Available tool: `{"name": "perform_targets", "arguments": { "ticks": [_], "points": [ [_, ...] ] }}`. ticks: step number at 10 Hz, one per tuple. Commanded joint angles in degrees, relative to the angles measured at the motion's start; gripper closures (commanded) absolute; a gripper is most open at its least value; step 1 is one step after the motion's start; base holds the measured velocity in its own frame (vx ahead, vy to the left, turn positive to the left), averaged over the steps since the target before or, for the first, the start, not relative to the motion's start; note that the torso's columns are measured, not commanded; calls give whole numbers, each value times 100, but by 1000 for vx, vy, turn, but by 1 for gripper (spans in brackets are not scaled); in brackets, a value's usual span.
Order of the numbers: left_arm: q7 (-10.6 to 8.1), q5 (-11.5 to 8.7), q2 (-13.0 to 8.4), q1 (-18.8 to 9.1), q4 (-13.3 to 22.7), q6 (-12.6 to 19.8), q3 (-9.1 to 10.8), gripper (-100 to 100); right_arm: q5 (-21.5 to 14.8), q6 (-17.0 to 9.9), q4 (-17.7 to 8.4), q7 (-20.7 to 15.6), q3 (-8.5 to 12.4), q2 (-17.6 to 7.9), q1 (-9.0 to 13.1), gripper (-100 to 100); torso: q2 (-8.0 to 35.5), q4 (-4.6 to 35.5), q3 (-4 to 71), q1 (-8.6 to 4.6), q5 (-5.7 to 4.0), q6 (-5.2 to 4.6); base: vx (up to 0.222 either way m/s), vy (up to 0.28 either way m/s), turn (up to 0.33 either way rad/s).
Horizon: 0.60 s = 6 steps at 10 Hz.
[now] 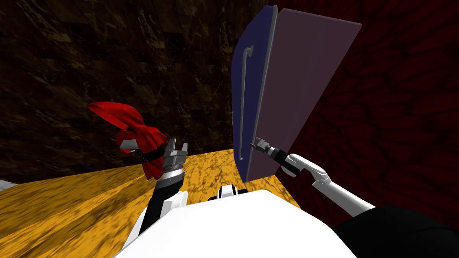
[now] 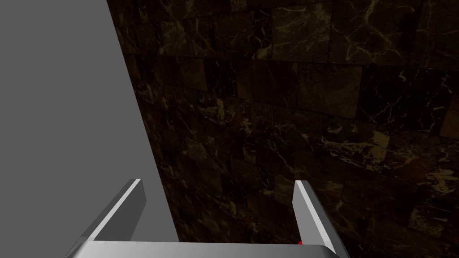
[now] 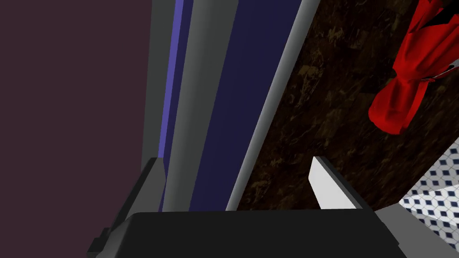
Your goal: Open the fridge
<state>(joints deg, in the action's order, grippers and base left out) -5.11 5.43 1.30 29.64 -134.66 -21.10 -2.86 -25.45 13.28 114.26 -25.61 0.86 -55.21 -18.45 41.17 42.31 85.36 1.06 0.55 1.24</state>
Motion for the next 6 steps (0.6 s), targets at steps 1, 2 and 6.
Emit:
{"name": "perform_targets", "arguments": {
  "ticks": [1, 2, 6],
  "points": [
    [0, 0, 0, 0, 0, 0, 0, 0, -301, -141, -112, -305, 201, -441, 212, -100, 0, 11, 2, 4, 10, -4, 14, 159, -106],
    [0, 0, 1, 0, 0, 0, -1, 0, -301, -141, -112, -305, 201, -542, 212, -100, 3, 22, 2, 16, 22, -8, 10, 127, -93],
    [0, 0, -1, 0, 0, 0, 1, 0, -437, -238, -181, -442, 277, -782, 263, -100, 11, 41, -1, 20, 39, 22, -12, 15, -1]
  ]
}}
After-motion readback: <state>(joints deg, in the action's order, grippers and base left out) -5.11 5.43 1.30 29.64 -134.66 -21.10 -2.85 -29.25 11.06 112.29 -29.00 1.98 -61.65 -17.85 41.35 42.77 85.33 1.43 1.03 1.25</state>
